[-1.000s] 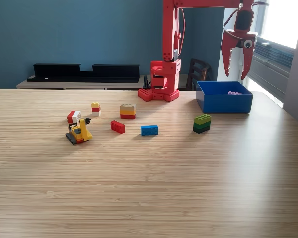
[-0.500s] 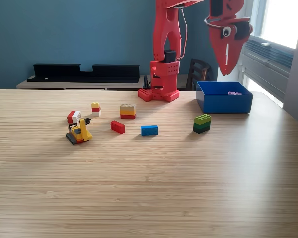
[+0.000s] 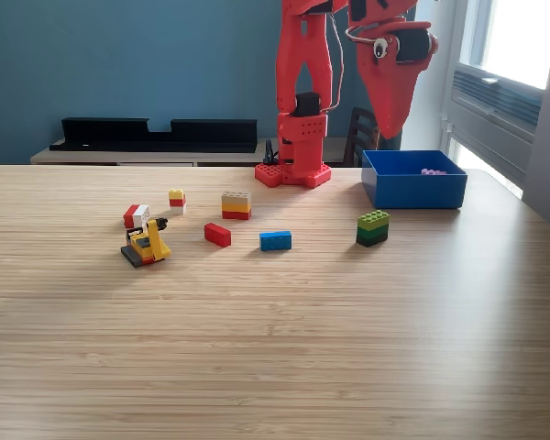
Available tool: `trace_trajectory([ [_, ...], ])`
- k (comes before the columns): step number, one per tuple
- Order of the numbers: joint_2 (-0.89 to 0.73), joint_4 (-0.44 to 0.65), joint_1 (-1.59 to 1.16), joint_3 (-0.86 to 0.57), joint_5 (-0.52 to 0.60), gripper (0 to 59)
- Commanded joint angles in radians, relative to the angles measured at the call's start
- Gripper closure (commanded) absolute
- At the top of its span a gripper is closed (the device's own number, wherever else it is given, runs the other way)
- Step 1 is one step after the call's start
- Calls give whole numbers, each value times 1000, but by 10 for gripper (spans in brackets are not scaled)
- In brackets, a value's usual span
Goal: Grasp a lego block and put it in the bin.
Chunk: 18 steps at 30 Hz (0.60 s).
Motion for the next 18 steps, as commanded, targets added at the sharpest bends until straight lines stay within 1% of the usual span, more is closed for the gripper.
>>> trace_trajectory([
  [1,17,0,17,-63,-9,585],
  [7,17,-2,17,-60,-12,585],
  [18,15,-64,26,-48,-15,585],
])
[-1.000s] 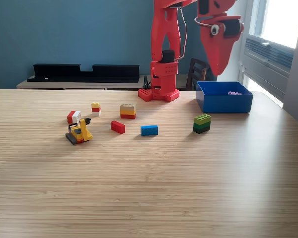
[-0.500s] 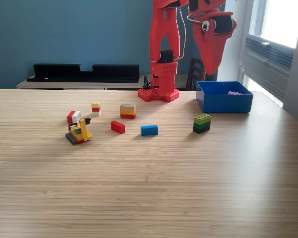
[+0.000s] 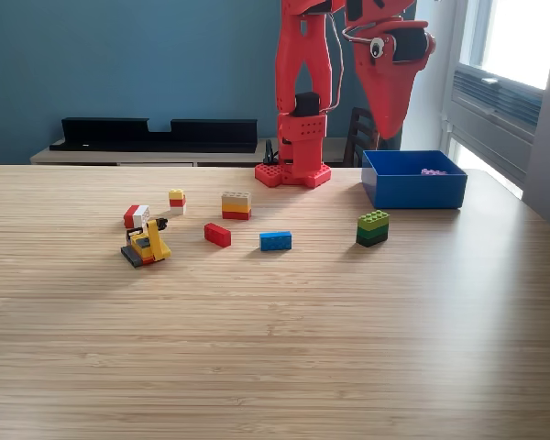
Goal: Grasp a lego block and put it in the bin.
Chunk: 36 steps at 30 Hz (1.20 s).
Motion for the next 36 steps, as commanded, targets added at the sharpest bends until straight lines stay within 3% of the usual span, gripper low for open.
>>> trace_trajectory([
  [1,15,-46,17,-44,-14,585],
  [8,14,-107,135,-26,-11,585],
  [18,14,-275,500,61,-12,585],
  [23,12,-288,657,80,95,585],
  [30,12,-298,810,118,334,585],
  [36,12,-327,897,187,437,584],
])
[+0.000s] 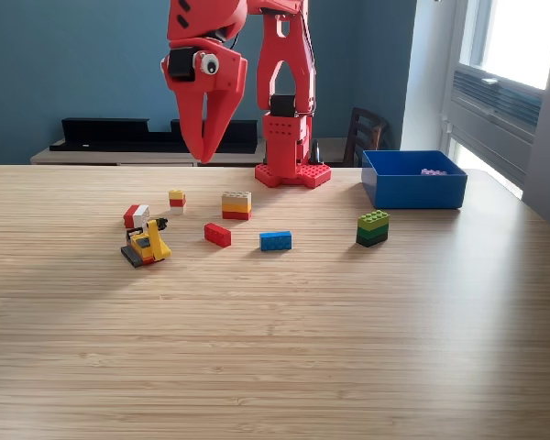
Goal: Grasp a lego block and put it in the bin.
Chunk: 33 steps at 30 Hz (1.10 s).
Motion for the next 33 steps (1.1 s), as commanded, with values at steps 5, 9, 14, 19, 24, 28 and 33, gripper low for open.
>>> trace_trajectory([
  [5,12,-66,94,83,57,432],
  [9,11,-123,121,144,48,354],
  [14,9,-163,155,160,34,311],
  [19,6,-195,176,146,40,305],
  [24,-89,-192,173,101,49,311],
  [28,-184,-181,173,63,49,313],
  [33,-261,-156,186,2,51,313],
])
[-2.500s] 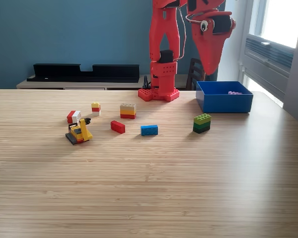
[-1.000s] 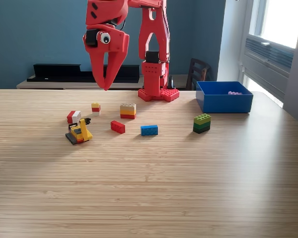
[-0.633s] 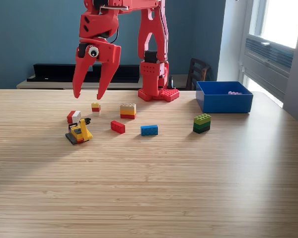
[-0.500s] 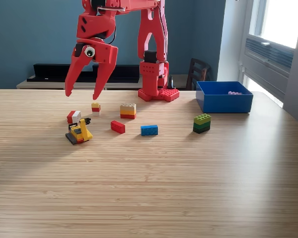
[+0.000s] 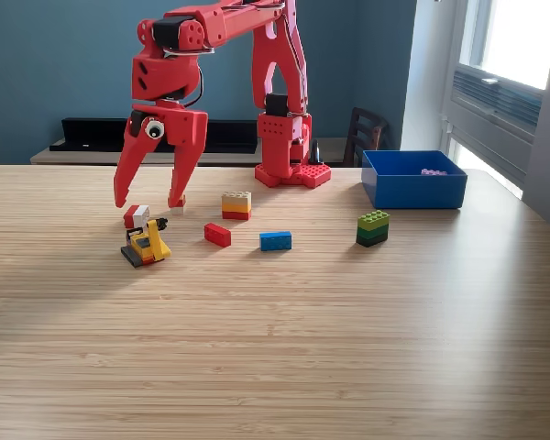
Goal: Grasp a lego block and put it in the bin.
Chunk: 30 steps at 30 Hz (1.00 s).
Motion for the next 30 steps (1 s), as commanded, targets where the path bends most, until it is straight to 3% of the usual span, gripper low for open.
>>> trace_trajectory([
  [1,-28,26,15,-118,14,313],
  [30,-298,130,9,-382,55,310],
])
